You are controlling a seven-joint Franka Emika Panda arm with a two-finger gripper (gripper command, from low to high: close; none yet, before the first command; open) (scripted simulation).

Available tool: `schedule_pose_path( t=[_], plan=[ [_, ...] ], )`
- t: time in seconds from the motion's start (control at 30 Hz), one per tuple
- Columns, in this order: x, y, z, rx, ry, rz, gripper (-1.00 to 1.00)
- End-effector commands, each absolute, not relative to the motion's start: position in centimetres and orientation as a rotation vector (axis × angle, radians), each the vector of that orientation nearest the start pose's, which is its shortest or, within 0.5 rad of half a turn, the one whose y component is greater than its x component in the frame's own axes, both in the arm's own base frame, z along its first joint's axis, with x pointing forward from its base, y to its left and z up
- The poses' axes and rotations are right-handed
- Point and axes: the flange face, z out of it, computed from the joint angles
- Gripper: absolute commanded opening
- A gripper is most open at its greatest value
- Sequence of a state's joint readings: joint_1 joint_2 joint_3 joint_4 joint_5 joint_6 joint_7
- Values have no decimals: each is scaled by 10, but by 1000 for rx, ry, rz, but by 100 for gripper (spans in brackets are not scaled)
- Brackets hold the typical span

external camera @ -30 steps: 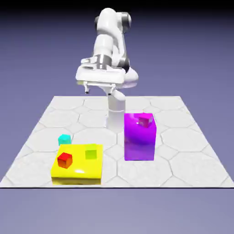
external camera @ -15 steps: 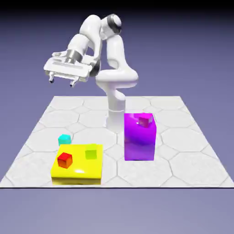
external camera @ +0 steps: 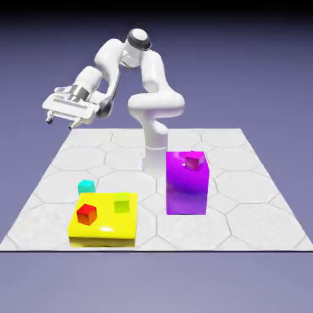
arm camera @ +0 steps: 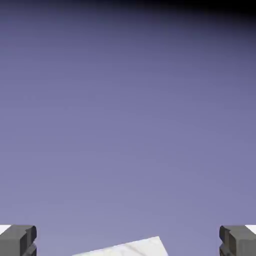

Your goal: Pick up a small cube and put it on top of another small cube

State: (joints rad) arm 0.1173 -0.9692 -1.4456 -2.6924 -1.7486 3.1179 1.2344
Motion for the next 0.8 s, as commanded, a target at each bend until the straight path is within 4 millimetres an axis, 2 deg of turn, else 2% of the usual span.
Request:
schedule_pose_path(
  t=[0.0,0.17,0.3,0.47,0.6,0.7,0.77],
  plan=[
    [187,-326,373,-2240,1326,-1520,0],
    [158,-332,320,-2236,1361,-1491,0],
    [137,-328,275,-2236,1381,-1455,0],
    [113,-312,216,-2238,1392,-1395,0],
    [97,-289,169,-2240,1389,-1337,0],
    [88,-270,135,-2241,1381,-1295,0],
    [101,-276,118,-2241,1380,-1300,0]
  ],
)
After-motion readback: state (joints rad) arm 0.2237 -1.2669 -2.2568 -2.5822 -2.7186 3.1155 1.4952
